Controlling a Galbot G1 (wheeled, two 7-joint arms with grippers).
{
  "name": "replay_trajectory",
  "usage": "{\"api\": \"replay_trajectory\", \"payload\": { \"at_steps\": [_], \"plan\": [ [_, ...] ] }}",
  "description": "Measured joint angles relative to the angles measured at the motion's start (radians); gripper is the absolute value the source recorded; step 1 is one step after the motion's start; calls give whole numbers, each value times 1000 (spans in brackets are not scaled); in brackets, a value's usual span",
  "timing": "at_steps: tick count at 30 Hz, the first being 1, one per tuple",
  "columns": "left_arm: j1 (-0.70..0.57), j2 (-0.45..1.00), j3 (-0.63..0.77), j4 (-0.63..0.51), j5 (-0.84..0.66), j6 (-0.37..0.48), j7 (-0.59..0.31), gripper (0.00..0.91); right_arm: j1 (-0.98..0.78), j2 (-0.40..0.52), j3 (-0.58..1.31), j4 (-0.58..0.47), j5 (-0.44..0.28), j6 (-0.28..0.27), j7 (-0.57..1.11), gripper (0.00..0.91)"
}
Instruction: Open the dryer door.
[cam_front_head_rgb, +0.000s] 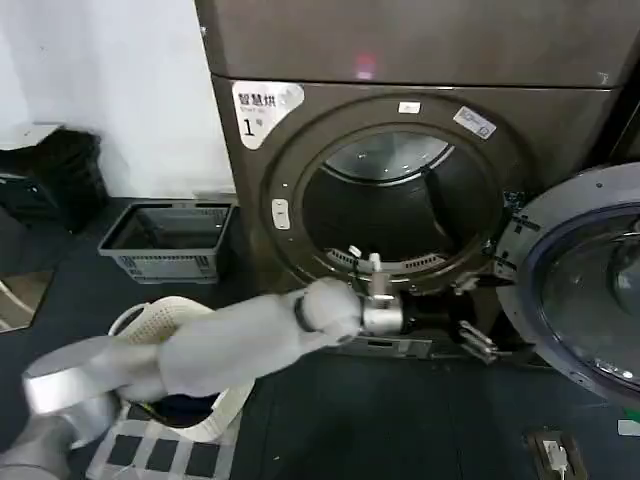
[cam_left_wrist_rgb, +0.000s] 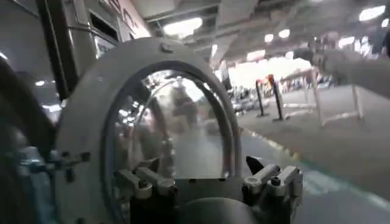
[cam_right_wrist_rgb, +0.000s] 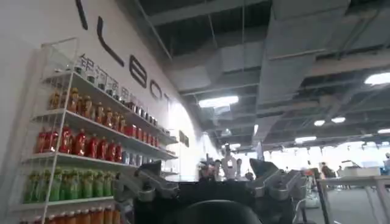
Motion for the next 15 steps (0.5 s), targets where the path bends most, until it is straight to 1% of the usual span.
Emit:
{"api": "replay_trajectory", "payload": {
  "at_steps": [4,10,15],
  "plan": [
    [-19,73,3,-46,2,35,21,907,8,0,-7,4,-1,0,0,907],
    [-50,183,45,-103,33,-27,-4,907,10,0,-11,3,-1,0,-1,907],
    [-78,282,81,-126,74,-72,-17,907,18,-1,-24,11,-1,0,-3,907]
  ]
}}
